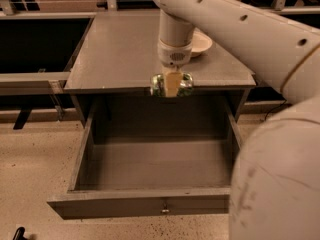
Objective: Place green can into top drawer
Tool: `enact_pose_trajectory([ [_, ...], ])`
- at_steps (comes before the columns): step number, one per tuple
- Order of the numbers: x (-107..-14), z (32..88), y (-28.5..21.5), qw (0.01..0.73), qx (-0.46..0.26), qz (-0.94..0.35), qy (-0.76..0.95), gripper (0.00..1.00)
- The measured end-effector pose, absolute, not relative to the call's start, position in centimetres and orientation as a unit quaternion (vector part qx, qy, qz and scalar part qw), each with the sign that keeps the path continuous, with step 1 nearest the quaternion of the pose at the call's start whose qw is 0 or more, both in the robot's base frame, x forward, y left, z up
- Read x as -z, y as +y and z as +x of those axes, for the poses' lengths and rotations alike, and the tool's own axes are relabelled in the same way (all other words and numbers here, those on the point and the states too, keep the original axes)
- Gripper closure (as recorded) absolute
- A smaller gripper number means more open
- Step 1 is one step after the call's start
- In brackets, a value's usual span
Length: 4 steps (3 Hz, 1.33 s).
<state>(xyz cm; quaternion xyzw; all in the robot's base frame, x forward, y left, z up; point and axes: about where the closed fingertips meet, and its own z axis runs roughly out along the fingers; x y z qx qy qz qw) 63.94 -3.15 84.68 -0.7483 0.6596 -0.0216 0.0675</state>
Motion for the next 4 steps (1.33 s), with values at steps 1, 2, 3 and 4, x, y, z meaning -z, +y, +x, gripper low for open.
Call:
enact_pose_trajectory([
  [1,-83.0,60.1,-6.7,0.05,0.025,-0.68,0.731,1.0],
  [2,-80.9,57.5,-8.8,0.042,0.013,-0.622,0.782,1.0],
  [3,-80.1,57.0,-9.2,0.037,0.011,-0.607,0.794,1.0],
  [4,-78.6,57.7,-8.1,0.022,0.007,-0.613,0.79,1.0],
])
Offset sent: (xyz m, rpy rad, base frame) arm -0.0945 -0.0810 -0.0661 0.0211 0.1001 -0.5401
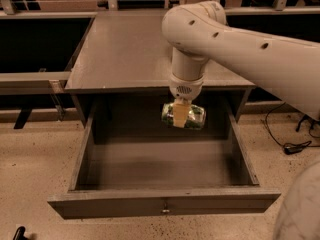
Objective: Place green can into top drawer
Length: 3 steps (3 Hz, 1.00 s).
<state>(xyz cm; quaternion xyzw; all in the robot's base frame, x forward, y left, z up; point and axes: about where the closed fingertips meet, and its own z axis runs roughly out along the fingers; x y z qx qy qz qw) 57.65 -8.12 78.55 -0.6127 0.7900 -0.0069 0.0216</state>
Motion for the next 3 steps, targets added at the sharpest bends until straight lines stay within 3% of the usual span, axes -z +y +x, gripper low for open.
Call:
enact_pose_trajectory([
  [2,-66.2,58.4,-6.4,0.032,-0.051,-0.618,0.784,1.0],
  [3,-62.3,58.6,-5.1,0.054,-0.064,-0.642,0.762,0.94],
])
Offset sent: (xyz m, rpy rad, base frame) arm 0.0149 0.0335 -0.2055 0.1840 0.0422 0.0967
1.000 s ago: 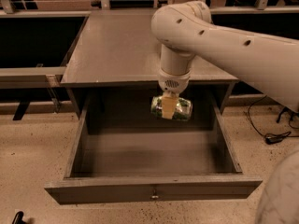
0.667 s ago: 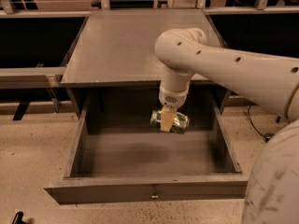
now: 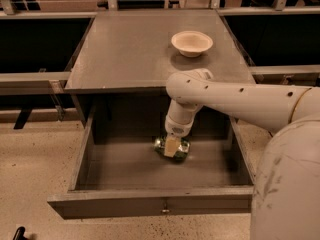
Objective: Place green can into top drawer
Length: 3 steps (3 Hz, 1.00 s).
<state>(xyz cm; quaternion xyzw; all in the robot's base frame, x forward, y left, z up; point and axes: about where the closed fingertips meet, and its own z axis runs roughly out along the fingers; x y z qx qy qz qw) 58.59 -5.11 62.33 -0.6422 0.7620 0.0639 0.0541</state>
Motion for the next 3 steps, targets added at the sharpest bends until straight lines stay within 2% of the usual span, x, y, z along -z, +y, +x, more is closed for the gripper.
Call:
enact_pose_trajectory([
  [2,-62.33,58.59,-5.11,0.054,-0.064,-0.642,0.762,0.48],
  [3,-62.32,58.59,-5.11,0.054,-0.064,-0.642,0.762,0.17],
])
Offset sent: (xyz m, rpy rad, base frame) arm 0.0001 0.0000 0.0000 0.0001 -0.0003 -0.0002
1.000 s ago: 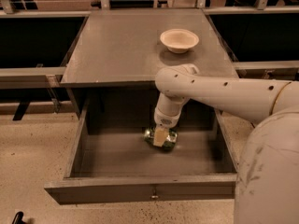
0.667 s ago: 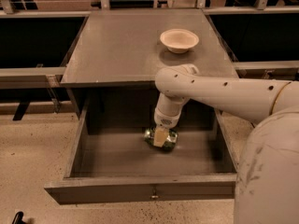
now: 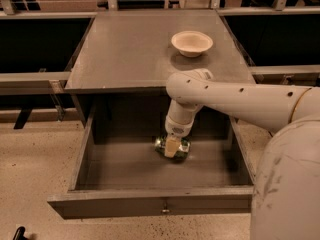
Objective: Place green can into top drawer
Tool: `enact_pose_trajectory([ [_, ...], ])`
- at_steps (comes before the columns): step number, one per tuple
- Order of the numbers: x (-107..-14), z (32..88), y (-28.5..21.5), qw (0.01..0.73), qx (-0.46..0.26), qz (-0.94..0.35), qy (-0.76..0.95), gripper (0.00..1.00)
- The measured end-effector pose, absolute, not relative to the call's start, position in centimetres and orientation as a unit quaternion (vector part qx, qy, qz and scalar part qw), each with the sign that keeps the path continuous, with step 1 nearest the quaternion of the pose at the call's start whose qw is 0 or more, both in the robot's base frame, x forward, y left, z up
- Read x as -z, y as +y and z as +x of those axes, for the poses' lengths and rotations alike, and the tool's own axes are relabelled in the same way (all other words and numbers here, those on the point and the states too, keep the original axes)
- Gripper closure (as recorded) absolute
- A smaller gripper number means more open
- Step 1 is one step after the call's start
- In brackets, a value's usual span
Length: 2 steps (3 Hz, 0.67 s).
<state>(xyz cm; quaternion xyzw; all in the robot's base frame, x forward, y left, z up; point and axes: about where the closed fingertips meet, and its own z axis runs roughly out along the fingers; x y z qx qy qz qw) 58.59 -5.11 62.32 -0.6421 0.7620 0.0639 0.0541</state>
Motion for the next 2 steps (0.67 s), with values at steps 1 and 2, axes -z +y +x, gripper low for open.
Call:
enact_pose_trajectory([
  [1,-62.32,58.59,-5.11,0.054,-0.064,-0.642,0.762,0.0],
  [2,-62.32,58.59,-5.11,0.054,-0.064,-0.642,0.762,0.0],
])
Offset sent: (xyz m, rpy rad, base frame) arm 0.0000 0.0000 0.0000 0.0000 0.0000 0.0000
